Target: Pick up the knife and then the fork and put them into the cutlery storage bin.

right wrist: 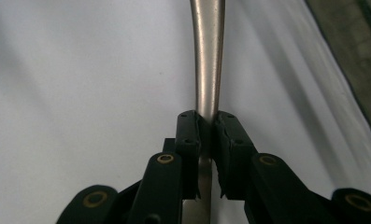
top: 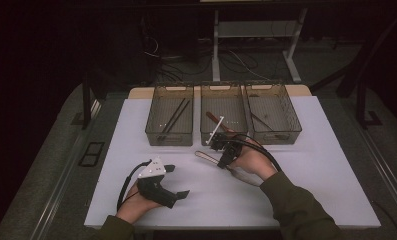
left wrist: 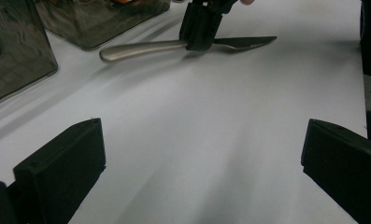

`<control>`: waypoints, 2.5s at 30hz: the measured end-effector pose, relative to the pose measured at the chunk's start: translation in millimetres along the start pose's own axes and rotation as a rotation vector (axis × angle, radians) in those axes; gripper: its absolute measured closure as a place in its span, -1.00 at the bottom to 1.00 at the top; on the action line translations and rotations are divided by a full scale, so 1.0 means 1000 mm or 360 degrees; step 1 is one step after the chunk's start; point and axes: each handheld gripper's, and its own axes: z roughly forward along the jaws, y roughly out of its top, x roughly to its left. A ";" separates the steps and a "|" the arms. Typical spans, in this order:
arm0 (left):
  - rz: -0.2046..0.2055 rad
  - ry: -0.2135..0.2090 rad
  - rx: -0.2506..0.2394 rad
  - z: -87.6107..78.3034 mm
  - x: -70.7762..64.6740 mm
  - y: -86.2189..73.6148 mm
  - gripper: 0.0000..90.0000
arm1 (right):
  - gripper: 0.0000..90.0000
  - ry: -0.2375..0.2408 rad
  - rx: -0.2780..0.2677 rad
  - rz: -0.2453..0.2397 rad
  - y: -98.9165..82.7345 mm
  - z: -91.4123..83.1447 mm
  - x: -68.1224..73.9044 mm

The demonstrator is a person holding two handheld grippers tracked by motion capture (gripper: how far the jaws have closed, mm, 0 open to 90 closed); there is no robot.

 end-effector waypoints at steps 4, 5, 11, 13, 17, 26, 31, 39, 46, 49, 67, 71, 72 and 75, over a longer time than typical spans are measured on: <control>-0.0004 -0.0001 -0.0004 0.000 0.000 0.000 -1.00 | 0.76 0.0015 -0.0100 0.0019 -0.010 -0.009 -0.005; -0.0004 -0.0001 -0.0005 0.000 0.000 0.000 -1.00 | 0.76 0.0019 -0.0127 0.0028 -0.012 -0.012 -0.006; -0.0002 0.0000 -0.0002 0.000 0.000 0.000 -1.00 | 0.76 0.0002 -0.0272 0.0052 -0.027 -0.028 -0.014; -0.0005 0.0000 -0.0004 0.000 0.000 0.000 -1.00 | 0.76 0.0011 -0.0330 0.0082 -0.033 -0.034 -0.017; -0.0005 0.0000 -0.0004 0.000 0.000 0.000 -1.00 | 0.76 0.0019 -0.0441 0.0152 -0.046 -0.045 -0.024; 0.0004 -0.0008 -0.0013 -0.001 0.000 0.000 -1.00 | 0.76 0.0038 -0.0640 0.0230 -0.069 -0.063 -0.039; 0.0002 -0.0012 -0.0029 -0.002 0.001 0.000 -1.00 | 0.76 0.0036 -0.0770 0.0276 -0.080 -0.072 -0.045; -0.0011 -0.0009 -0.0057 0.000 0.001 0.000 -1.00 | 0.76 -0.0004 -0.0942 0.0358 -0.098 -0.088 -0.060; -0.0019 -0.0007 -0.0062 -0.002 0.004 -0.001 -1.00 | 0.76 -0.0024 -0.1073 0.0430 -0.113 -0.102 -0.069; -0.0018 -0.0009 -0.0060 -0.002 0.004 -0.001 -1.00 | 0.76 -0.0025 -0.1122 0.0454 -0.118 -0.108 -0.072; -0.0027 -0.0010 -0.0084 -0.003 0.003 0.001 -1.00 | 0.76 -0.0206 -0.1279 0.0550 -0.119 -0.155 -0.104; -0.0026 -0.0012 -0.0082 -0.002 0.002 0.001 -1.00 | 0.76 -0.0254 -0.1290 0.0583 -0.116 -0.163 -0.111; -0.0027 -0.0012 -0.0083 -0.002 0.002 0.001 -1.00 | 0.76 -0.0272 -0.1297 0.0588 -0.116 -0.164 -0.114; -0.0023 -0.0013 -0.0080 -0.002 0.002 0.001 -1.00 | 0.76 -0.0324 -0.1304 0.0604 -0.114 -0.169 -0.120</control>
